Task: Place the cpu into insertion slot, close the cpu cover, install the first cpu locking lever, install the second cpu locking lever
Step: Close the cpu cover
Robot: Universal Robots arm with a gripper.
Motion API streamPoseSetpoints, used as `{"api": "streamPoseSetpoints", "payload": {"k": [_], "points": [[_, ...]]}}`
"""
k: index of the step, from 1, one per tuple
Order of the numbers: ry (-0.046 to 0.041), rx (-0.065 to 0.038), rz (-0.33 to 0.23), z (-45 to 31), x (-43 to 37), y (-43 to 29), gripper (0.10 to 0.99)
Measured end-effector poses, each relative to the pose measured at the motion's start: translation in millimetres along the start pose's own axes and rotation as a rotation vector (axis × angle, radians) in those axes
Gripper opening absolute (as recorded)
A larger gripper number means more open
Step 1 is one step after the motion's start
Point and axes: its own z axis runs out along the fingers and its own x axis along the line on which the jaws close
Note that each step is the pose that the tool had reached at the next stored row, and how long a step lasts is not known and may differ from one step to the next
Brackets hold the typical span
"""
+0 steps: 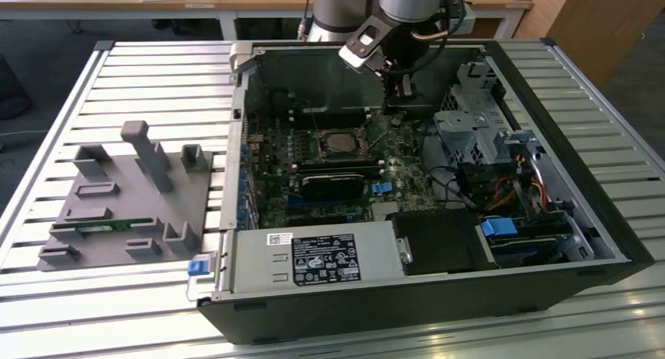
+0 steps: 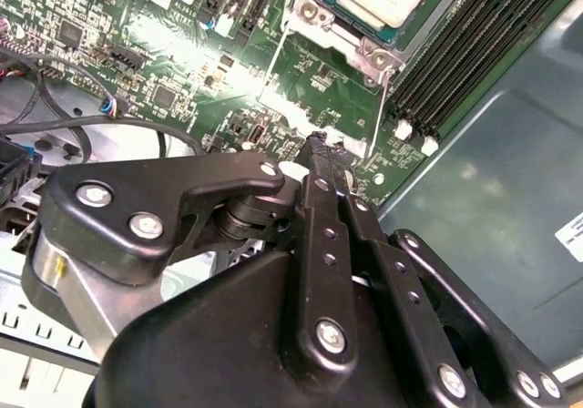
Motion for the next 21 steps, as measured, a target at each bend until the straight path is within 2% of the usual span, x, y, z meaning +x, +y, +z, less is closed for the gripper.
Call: {"api": "streamPoseSetpoints", "payload": {"k": [9, 16, 21], "points": [[-0.0001, 0.000, 0.000, 0.7, -0.1, 5.7, 0.114], [-0.0002, 0.001, 0.000, 1.9, -0.1, 13.0, 0.114], [-0.0001, 0.001, 0.000, 6.6, -0.1, 13.6, 0.114]]}}
